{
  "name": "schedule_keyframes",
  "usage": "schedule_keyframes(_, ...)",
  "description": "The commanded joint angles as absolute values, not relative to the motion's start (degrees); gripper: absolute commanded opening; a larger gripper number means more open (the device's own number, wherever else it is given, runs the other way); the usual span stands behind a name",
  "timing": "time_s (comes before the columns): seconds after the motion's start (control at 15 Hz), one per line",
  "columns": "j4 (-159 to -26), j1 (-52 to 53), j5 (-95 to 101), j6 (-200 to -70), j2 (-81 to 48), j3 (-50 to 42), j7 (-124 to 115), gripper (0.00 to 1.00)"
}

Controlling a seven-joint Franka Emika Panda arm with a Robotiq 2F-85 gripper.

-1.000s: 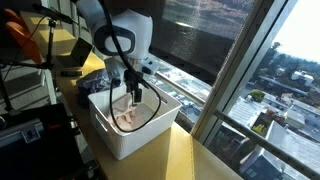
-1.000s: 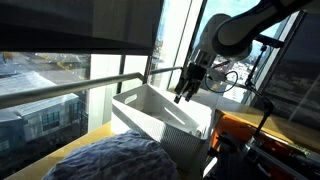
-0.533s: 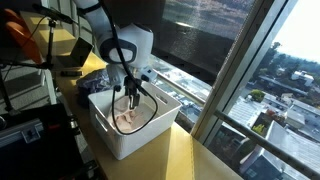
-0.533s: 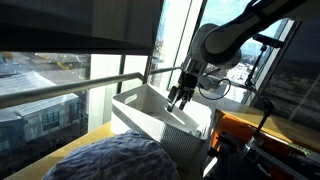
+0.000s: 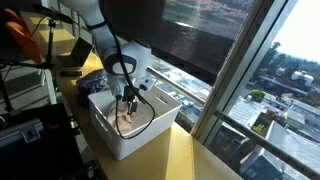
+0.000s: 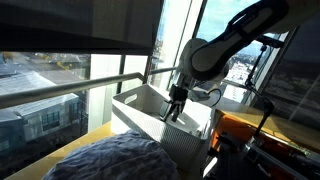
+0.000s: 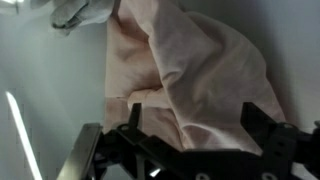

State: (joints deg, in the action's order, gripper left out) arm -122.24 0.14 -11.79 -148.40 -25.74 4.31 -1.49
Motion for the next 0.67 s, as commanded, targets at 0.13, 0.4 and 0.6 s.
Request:
schedule_keyframes(0.13, -116.9, 1.4, -10.0, -148.4, -31.5, 4.2, -1.1, 0.68)
schedule_keyframes(0.4, -115.6, 1.5, -8.9, -148.2, -32.6, 3.8, -1.5, 0.35)
schedule_keyframes(0.6, -115.8, 1.8, -8.4, -147.8, -31.7, 3.5, -2.0, 0.13)
